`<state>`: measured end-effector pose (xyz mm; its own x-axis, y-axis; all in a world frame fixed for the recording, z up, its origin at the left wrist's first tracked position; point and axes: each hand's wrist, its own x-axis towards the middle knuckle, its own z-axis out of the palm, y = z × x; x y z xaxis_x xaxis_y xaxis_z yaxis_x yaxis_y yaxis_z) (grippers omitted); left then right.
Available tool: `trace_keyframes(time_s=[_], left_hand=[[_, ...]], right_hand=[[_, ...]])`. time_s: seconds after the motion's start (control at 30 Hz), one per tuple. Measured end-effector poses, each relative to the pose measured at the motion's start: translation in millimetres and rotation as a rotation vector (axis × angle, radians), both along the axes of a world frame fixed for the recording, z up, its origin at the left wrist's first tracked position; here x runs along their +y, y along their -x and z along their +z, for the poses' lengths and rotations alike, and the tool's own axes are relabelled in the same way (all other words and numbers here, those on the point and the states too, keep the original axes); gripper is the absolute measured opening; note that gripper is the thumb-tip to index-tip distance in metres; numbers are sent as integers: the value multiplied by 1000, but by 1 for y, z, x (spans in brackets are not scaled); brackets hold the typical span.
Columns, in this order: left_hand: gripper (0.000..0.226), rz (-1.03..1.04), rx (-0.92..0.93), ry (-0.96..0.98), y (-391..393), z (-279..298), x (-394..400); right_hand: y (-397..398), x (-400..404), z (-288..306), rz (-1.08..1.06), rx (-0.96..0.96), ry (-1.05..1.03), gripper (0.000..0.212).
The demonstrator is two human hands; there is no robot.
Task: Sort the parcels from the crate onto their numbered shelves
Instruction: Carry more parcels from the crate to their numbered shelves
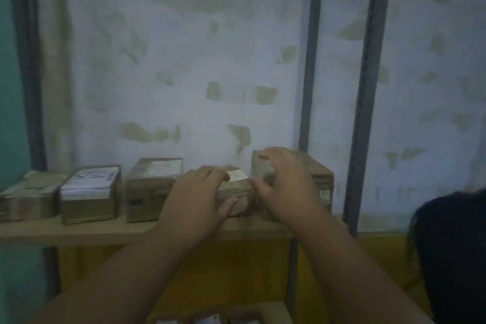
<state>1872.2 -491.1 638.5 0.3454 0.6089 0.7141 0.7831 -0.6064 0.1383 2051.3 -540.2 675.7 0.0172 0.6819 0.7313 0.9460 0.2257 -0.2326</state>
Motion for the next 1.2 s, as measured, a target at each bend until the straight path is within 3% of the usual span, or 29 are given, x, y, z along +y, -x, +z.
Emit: trace_keyframes(time_s=[0.2,0.43,0.6,1.2], left_hand=[[42,263,-16,-31,192,-32,-41],[44,608,25,62,444,-73,-126],[48,836,17,128,576,-85,-183],[46,1362,-151,386,975,-167,-176]], right_hand=[[175,3,-7,305,-24,-20,52],[425,-10,-31,694,-12,-8,55],[580,-31,-44,929,25,36,57],[1062,64,-112,1316,-76,227,55]])
